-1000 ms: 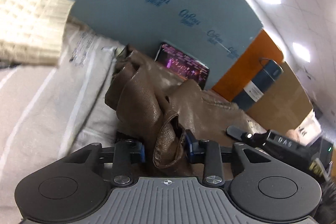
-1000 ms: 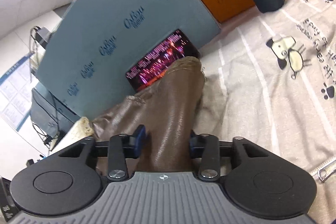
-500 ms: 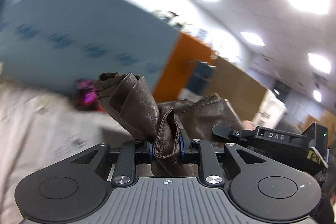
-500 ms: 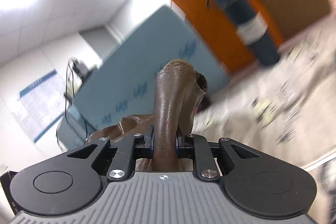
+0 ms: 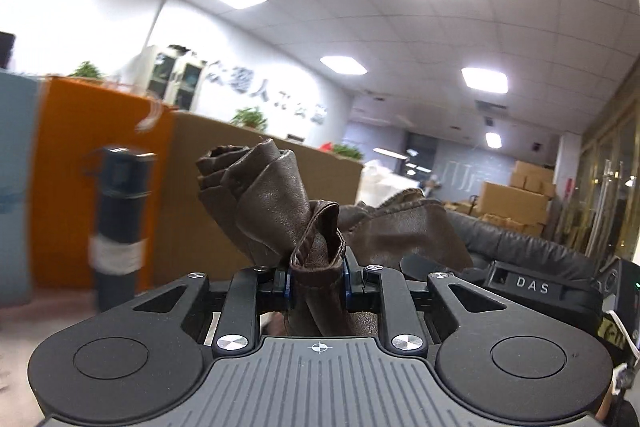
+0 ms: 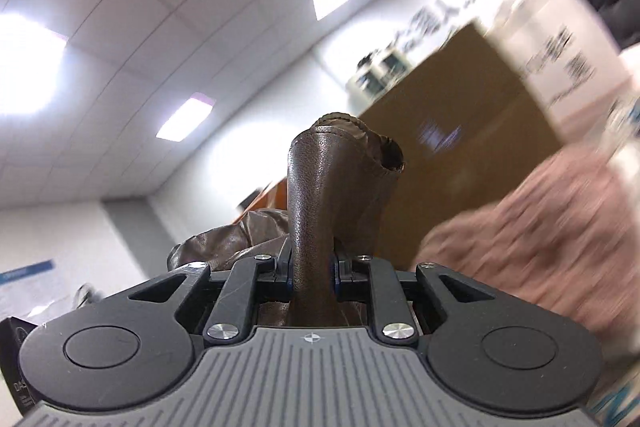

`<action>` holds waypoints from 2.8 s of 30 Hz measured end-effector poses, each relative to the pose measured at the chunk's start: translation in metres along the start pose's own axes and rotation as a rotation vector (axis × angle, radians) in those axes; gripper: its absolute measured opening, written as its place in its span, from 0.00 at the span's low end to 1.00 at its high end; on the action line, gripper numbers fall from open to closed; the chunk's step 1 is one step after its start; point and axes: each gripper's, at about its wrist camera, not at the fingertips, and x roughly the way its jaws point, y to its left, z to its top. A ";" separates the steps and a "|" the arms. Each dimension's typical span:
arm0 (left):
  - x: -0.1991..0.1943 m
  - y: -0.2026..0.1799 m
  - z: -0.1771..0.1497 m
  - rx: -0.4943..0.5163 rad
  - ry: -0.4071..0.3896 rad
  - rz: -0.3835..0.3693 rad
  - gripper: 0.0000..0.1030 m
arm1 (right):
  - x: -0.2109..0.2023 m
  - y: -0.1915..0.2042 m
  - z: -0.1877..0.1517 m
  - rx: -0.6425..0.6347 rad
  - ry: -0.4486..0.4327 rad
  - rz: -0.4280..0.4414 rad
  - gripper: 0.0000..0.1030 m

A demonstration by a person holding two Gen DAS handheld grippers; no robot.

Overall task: Fold clothes
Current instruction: 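Lift the folded jacket with both grippers and carry it toward the clothes pile, then lower the folded jacket onto the pink sweater stack and open both grippers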

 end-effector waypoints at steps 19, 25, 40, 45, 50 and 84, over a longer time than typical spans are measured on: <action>0.131 -0.019 -0.072 0.024 0.155 0.151 0.55 | 0.048 -0.123 0.001 -0.204 0.015 -0.576 0.31; 0.121 -0.021 -0.064 -0.001 0.158 0.189 0.81 | 0.042 -0.121 -0.002 -0.232 -0.027 -0.581 0.49; 0.021 -0.004 -0.025 0.081 0.045 0.302 1.00 | -0.041 -0.044 -0.007 -0.216 -0.372 -0.553 1.00; -0.017 0.000 -0.008 0.085 -0.012 0.292 1.00 | -0.050 0.019 -0.006 -0.290 -0.327 -0.484 1.00; -0.054 0.010 0.001 0.116 -0.030 0.260 1.00 | -0.053 0.080 -0.015 -0.363 -0.267 -0.459 1.00; 0.009 0.064 -0.099 0.159 0.521 0.261 1.00 | 0.038 0.007 -0.139 -0.407 0.398 -0.975 1.00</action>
